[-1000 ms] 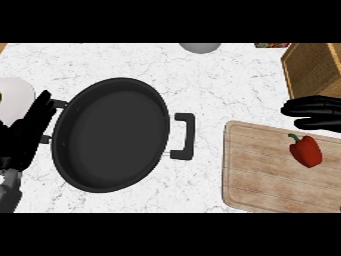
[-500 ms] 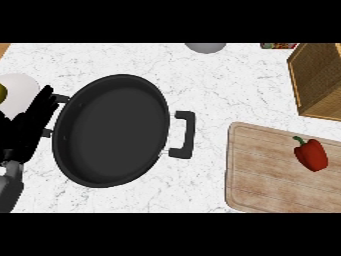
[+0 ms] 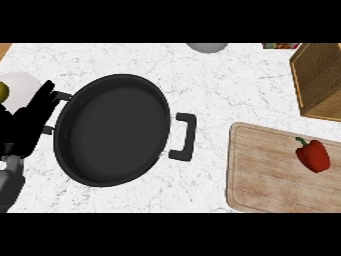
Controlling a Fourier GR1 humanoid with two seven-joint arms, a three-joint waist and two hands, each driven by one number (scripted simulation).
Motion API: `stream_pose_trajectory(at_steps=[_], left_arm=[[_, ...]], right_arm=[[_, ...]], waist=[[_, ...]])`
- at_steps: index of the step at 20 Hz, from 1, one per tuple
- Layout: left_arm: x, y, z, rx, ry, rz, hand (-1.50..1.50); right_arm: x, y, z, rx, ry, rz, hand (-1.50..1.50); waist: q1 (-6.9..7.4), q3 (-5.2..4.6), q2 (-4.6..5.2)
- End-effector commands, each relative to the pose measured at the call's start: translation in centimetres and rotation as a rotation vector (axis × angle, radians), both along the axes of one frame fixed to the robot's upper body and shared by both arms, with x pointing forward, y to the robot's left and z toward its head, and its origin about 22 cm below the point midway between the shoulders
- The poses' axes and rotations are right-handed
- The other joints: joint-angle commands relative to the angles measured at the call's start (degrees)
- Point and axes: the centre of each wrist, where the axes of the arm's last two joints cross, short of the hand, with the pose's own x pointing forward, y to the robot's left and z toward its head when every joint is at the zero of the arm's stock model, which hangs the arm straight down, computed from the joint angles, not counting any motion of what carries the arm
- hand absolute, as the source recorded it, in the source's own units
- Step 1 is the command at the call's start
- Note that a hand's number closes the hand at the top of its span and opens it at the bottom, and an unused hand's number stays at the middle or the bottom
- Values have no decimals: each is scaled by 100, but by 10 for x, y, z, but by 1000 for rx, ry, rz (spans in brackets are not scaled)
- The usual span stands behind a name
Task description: Pick the bell pepper from the cutting board and place it in the basket
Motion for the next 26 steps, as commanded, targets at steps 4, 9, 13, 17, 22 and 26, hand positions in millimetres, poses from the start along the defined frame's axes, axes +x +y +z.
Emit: stream_pose_trajectory(at_steps=[4,9,13,17,22,26], left_arm=[[5,5,0,2,-6,1,0],[-3,4,-14,-3,3,4,0],[3,-3,-1,-10,11,-2,0],[10,-5,-9,19,-14,15,0],[-10,-13,-6,-9,-10,-1,0],[5,-1,-15,0,-3,-2,0]], right_arm=[[6,-44,-14,175,101,85,-150],[8,-53,-63,223,112,83,-150],[7,-56,-99,234,89,97,-150],[3,-70,-134,281,64,99,-150],[14,-27,-195,330,81,100,-150],[20,-34,-225,393,111,86,-150]], waist=[[-15,9,16],[-41,13,6],[-50,14,-6],[-101,10,-1],[6,6,-32],[-45,2,-4]])
